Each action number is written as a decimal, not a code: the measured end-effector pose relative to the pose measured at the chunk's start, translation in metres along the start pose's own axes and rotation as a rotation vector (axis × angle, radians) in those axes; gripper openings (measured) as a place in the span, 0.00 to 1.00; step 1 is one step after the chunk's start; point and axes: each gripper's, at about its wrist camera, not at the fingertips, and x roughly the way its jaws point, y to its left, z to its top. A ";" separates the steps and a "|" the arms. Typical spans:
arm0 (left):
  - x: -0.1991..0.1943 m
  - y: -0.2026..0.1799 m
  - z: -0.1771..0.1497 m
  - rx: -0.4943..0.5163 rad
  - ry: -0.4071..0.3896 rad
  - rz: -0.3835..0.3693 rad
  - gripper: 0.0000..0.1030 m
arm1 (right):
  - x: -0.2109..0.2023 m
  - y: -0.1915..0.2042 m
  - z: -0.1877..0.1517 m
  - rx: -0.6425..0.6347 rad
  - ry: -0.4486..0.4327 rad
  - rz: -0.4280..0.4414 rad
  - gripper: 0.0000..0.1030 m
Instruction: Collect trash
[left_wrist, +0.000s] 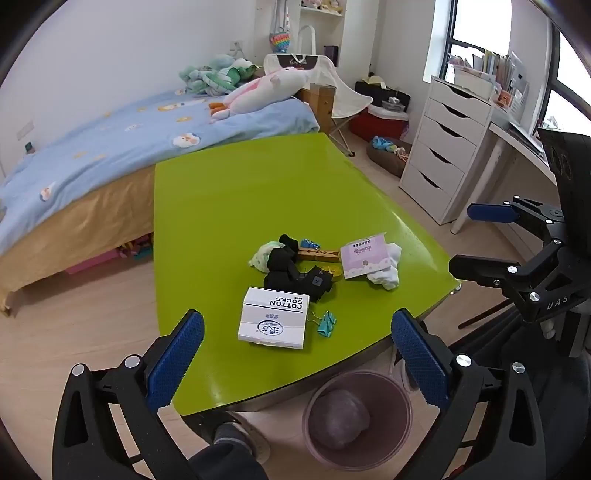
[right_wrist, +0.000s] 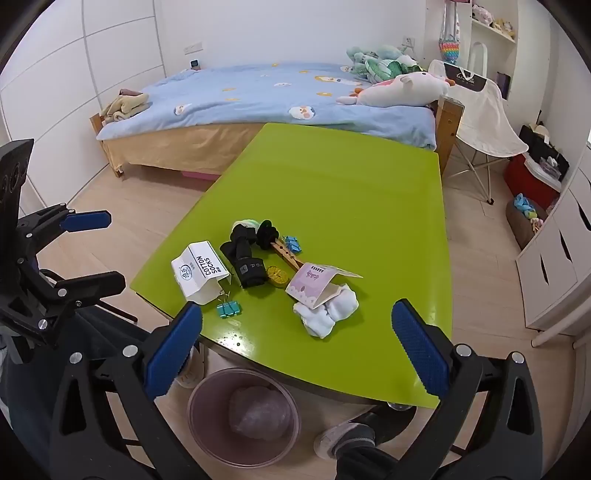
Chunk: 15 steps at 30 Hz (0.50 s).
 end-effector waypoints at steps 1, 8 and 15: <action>0.000 0.001 0.000 -0.005 0.001 -0.007 0.94 | 0.000 0.000 0.000 0.001 0.000 0.002 0.97; 0.006 -0.009 -0.002 0.061 -0.009 -0.011 0.94 | 0.003 -0.002 0.001 0.009 0.007 0.001 0.97; 0.009 -0.002 -0.003 0.037 0.037 0.012 0.94 | 0.005 -0.003 -0.004 0.004 0.014 -0.009 0.97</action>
